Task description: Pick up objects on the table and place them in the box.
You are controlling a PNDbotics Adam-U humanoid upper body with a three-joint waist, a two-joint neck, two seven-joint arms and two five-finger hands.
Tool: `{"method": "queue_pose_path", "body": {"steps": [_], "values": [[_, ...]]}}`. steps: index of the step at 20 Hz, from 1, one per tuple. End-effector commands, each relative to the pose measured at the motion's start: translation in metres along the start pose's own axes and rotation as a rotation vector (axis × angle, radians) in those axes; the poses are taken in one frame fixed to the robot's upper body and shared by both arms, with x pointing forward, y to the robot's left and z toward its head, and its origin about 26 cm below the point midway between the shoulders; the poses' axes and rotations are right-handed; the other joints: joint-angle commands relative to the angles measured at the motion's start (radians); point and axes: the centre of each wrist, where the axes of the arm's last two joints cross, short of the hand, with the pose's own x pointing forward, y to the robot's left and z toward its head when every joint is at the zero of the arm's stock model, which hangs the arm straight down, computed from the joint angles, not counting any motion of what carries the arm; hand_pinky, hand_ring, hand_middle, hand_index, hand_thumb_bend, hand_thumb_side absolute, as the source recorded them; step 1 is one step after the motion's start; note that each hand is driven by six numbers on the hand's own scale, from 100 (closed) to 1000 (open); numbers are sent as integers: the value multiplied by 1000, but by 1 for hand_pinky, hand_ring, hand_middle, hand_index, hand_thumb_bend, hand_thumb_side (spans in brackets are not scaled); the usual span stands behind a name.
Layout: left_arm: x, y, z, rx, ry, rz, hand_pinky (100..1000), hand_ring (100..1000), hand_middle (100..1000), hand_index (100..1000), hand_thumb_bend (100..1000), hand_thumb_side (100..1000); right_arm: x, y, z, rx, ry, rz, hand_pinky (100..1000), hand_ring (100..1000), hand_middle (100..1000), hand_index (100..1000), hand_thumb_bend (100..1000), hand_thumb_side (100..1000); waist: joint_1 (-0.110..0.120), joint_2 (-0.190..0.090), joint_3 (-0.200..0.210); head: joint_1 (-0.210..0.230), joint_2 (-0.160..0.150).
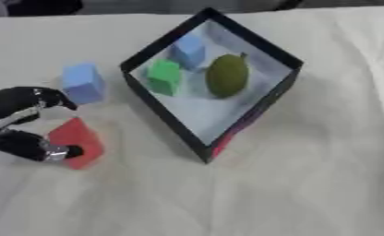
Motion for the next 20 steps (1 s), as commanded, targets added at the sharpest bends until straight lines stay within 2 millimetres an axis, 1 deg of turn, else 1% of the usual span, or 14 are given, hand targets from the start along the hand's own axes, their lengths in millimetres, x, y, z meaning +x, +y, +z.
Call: {"method": "queue_pose_path", "body": {"steps": [1,5,7,8,10,12,13,14,16,17,18,19,20], "values": [[-5,7,-1,1,20,-20,1000,903,787,860,610,829,5,-8,-4,-3,-18,13,914,735,697,829,100,497,13,-24,-3,7,-4],[-6,4,-9,-16,20,-20,981,875,763,846,614,852,5,-8,-5,1,-17,10,914,735,696,828,100,497,17,-22,-5,10,-2],[-5,3,-12,-25,15,-27,968,857,740,838,627,849,4,-8,-5,2,-15,9,915,735,696,827,100,492,19,-21,-7,11,-2],[-5,3,-12,-30,12,-29,968,857,741,838,611,848,4,-8,-4,2,-13,8,915,735,696,827,100,497,19,-21,-7,11,-1],[-4,3,-14,-39,5,-33,943,818,689,815,586,820,3,-8,-4,2,-11,7,915,735,696,827,100,498,20,-19,-8,12,-1],[-3,2,-15,-50,0,-34,927,796,659,801,562,796,3,-8,-4,1,-10,6,915,735,696,827,100,498,21,-19,-8,14,-1],[-3,2,-15,-56,-2,-34,891,761,612,795,541,767,3,-8,-4,1,-10,5,915,735,696,827,100,498,21,-19,-8,14,-1],[-2,2,-15,-64,-5,-34,871,746,595,793,530,753,3,-8,-4,1,-9,5,915,735,696,827,100,498,21,-18,-9,14,0],[-1,2,-14,-85,-14,-38,819,707,557,776,480,692,3,-8,-4,0,-8,4,916,735,696,827,100,498,21,-18,-8,14,1],[0,2,-13,-96,-19,-40,797,695,545,767,435,604,2,-8,-4,0,-7,4,916,735,696,827,100,498,21,-18,-8,14,1],[2,3,-12,-105,-25,-41,785,687,538,763,412,560,2,-8,-4,-1,-6,3,916,735,695,827,100,498,21,-19,-8,14,1],[3,4,-11,-112,-30,-42,762,671,523,752,364,469,2,-8,-4,-2,-4,3,916,735,695,827,100,498,20,-19,-8,14,1],[5,5,-10,-120,-37,-41,752,663,516,745,343,419,1,-9,-4,-3,-3,3,916,735,695,827,100,498,20,-20,-7,14,2]]}}
